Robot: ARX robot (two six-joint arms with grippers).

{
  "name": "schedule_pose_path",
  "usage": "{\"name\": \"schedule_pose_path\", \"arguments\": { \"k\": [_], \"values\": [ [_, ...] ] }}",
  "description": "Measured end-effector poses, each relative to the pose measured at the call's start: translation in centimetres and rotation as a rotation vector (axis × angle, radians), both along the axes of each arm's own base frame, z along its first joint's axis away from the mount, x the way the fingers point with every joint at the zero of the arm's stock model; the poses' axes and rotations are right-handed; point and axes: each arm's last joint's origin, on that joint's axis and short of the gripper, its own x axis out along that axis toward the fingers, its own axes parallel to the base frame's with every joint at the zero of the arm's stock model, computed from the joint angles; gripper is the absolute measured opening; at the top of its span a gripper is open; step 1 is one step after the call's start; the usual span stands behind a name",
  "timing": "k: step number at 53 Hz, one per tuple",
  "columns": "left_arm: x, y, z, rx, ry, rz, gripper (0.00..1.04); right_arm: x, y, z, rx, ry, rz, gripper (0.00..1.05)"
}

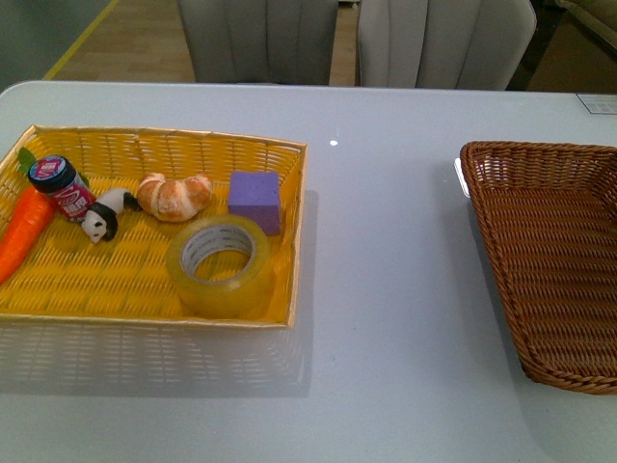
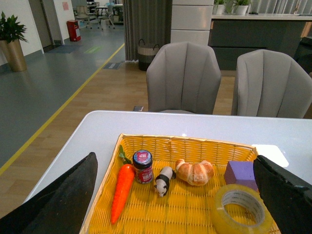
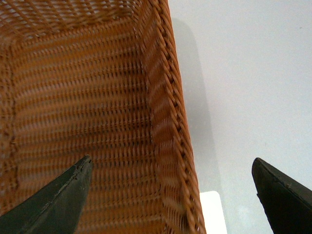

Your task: Move tape to another basket

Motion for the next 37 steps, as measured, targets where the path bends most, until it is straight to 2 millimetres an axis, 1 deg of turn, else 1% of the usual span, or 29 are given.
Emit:
{"name": "schedule_pose_path", "arguments": {
  "k": [4,10,19,26,31,37],
  "values": [
    [0.0,0.0,0.0,0.0,0.0,0.0,0.96,2.7,-1.1,-1.8,-0.024,0.05,0.037,0.96],
    [0.0,0.0,0.0,0.0,0.0,0.0,0.96,4.9,-1.7,-3.2,-0.036,0.078,0.071,0.96],
    [0.0,0.0,0.0,0.0,0.0,0.0,0.96,6.6,-1.6,-5.0,-0.052,0.11,0.099,0.96],
    [0.0,0.0,0.0,0.0,0.0,0.0,0.96,7.1,-1.3,-6.4,-0.053,0.14,0.117,0.95],
    [0.0,0.0,0.0,0.0,0.0,0.0,0.96,7.3,-1.1,-7.4,-0.055,0.162,0.116,0.84],
    [0.0,0.0,0.0,0.0,0.0,0.0,0.96,7.3,-0.8,-8.3,-0.059,0.182,0.115,0.67]
  ]
}}
